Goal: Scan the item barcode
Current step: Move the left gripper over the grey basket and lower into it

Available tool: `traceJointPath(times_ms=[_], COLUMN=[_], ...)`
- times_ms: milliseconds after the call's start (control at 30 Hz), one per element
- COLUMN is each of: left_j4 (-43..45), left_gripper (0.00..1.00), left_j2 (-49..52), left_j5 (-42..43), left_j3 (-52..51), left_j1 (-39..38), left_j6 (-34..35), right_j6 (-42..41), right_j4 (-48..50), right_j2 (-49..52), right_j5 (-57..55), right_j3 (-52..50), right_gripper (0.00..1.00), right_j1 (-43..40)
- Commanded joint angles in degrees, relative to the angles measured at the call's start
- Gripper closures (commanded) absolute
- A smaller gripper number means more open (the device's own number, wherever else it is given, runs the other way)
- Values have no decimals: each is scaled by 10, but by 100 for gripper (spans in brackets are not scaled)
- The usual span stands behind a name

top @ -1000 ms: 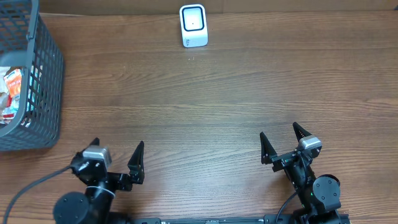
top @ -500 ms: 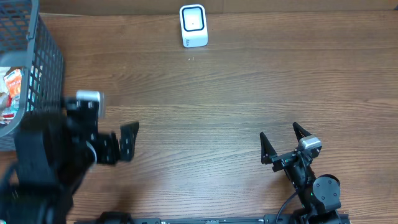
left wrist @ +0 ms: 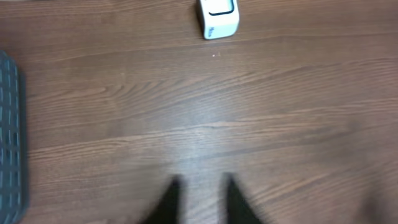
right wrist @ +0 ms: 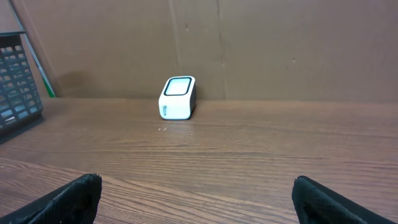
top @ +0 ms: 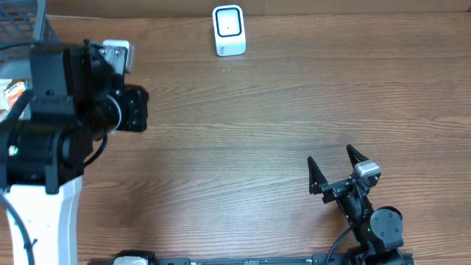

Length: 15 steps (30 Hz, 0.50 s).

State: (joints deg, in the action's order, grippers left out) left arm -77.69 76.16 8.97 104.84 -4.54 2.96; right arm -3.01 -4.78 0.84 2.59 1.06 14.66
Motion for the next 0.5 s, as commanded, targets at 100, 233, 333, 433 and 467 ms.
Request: traceJointPath(times_ms=[100,233,333,433,467], left_j4=[6,6,7,11,14], left_gripper=[91,62,54,39,38], left_j2=[36,53,68,81,86], left_j5=[-78,-104,-115,-126,-126], left_j3=[15,15,15,15,15], left_j1=[-5,-5,-5,-5,-3], left_j6=[54,65,65,65,65], right_j6=[-2,-2,-2,-2,-2], right_j4=[2,2,2,2,2], right_j2=[-7,-7,-7,-7,-7], right_j5=[1,1,1,1,1], right_j3=[-6,-6,-6,-6,-6], right_gripper=[0,0,0,0,0], right_j1=[-2,-2,-2,-2,-2])
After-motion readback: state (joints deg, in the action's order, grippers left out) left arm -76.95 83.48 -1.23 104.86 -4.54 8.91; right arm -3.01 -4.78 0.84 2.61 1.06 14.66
